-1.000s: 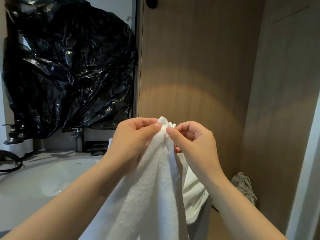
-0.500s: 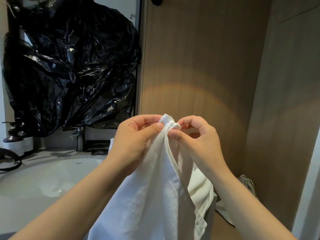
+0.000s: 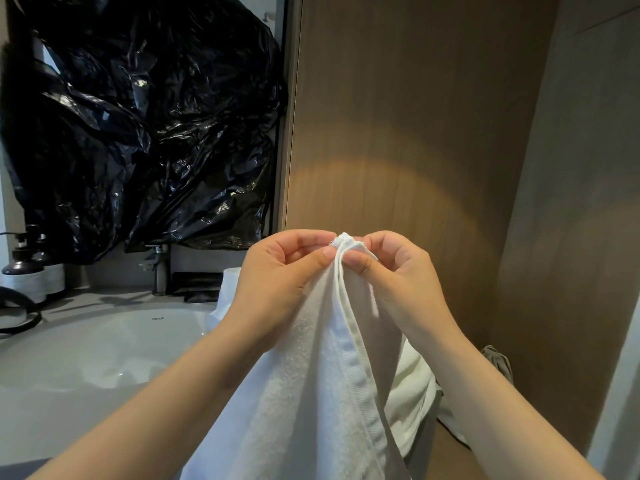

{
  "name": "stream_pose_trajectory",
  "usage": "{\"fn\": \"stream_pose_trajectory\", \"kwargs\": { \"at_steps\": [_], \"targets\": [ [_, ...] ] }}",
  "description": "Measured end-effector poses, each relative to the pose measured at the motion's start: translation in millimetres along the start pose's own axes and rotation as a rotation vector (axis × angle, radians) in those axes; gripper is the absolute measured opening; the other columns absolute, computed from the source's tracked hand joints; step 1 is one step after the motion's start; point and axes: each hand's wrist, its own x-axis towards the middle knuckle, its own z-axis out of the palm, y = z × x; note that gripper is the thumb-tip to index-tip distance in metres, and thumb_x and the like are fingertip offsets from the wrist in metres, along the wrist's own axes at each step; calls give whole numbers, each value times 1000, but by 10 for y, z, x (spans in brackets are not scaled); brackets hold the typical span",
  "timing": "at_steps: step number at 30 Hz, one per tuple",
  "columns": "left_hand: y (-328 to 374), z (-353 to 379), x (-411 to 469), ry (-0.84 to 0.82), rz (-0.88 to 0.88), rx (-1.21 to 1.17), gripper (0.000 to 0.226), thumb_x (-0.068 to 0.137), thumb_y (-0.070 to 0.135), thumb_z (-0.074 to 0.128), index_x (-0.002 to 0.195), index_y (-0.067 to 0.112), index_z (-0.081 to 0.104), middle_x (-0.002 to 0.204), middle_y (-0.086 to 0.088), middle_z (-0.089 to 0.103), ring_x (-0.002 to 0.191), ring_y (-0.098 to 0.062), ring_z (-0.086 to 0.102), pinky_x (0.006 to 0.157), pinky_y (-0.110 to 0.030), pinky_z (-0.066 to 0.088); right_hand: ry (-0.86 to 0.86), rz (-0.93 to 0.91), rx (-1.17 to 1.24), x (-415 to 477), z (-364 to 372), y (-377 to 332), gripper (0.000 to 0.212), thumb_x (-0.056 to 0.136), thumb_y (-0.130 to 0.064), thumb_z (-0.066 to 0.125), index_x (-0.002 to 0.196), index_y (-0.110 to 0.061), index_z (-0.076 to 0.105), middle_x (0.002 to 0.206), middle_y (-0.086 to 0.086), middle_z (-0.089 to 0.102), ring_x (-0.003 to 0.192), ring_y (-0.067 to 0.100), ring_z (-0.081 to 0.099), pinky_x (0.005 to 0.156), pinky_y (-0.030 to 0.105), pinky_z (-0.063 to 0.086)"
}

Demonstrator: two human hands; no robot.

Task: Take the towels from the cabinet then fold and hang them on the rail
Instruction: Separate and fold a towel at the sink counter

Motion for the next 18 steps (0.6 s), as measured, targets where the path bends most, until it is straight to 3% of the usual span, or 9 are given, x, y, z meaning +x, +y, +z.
{"fn": "stream_pose_trajectory", "kwargs": {
  "at_steps": [4,7,12,14,18],
  "targets": [
    [-10,-21,-25,-32,-35,8,17,88,9,66,104,11,71,92,-7,76,85,-18,72,82,-28,57,41,-20,-39,24,-8,61,21,78,-30,79,80,-13,67,74,3,66,68,7,58,61,17,49],
    [-49,-98,-89,-65,45,221,16,89,17,67,105,19,68,90,-1,75,88,-18,71,81,-26,56,103,-69,-107,74,-33,87,21,80,-32,78,79,-15,66,74,0,64,65,4,56,59,13,49],
    [-141,-162,-192,-98,162,539,3,86,30,69,88,28,68,84,2,69,76,-19,64,69,-28,50,189,-174,-272,214,-55,46,21,82,-32,77,76,-17,63,69,-4,60,65,8,55,56,12,46],
    [-174,-162,-157,-101,144,626,15,86,41,65,84,28,72,83,-1,69,75,-21,62,67,-31,48,213,-236,-356,266,-55,-4,22,81,-31,78,75,-19,61,68,-7,57,64,5,52,55,11,42],
    [-196,-107,-83,-44,50,747,50,67,73,59,89,30,72,85,15,66,74,4,56,63,-16,39,217,-297,-463,341,-35,-102,26,79,-30,80,71,-19,58,66,-7,56,61,7,48,54,15,39]
  ]
}}
